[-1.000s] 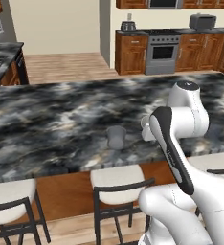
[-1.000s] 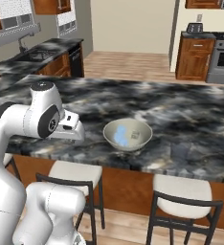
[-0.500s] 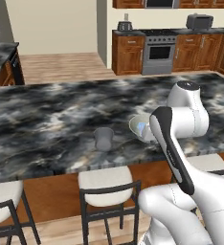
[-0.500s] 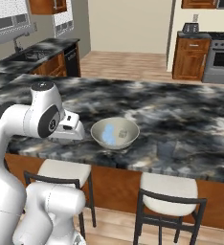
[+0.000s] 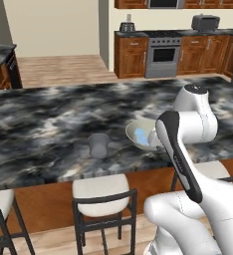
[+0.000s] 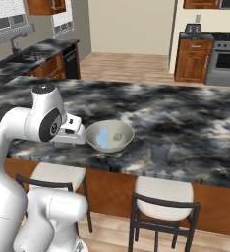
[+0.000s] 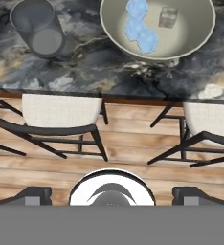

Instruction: There are four ice cubes in the ice bowl. Place two ice cubes in each glass of water.

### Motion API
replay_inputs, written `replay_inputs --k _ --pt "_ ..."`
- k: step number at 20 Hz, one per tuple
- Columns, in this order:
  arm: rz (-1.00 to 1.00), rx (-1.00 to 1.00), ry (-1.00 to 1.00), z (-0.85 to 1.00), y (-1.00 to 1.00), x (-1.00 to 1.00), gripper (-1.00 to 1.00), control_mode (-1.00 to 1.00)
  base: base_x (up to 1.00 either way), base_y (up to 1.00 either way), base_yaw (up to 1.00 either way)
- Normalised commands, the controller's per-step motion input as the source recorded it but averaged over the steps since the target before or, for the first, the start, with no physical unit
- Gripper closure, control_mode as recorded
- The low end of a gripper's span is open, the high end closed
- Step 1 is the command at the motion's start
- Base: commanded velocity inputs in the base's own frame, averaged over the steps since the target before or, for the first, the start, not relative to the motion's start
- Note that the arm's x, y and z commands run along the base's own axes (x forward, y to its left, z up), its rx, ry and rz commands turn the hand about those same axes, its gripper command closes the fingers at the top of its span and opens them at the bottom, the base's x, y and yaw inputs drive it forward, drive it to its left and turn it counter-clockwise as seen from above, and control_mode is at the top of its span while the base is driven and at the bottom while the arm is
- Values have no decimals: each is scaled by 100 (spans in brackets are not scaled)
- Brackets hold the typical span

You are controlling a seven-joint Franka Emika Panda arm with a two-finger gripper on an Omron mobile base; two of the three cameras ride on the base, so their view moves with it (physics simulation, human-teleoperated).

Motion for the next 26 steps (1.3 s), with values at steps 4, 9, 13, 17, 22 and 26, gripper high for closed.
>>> replay_inputs --k 4,9,13,17,22,26 --pt "0 0 0 0 0 0 -100 100 0 -34 0" --pt "0 0 0 0 0 0 -100 100 0 -37 0" --pt "0 0 0 0 0 0 -100 100 0 -36 0" --pt "0 0 0 0 0 0 -100 100 0 -34 0" --pt "0 0 0 0 0 0 -100 100 0 -33 0" --pt "0 0 0 0 0 0 -100 100 0 -33 0"
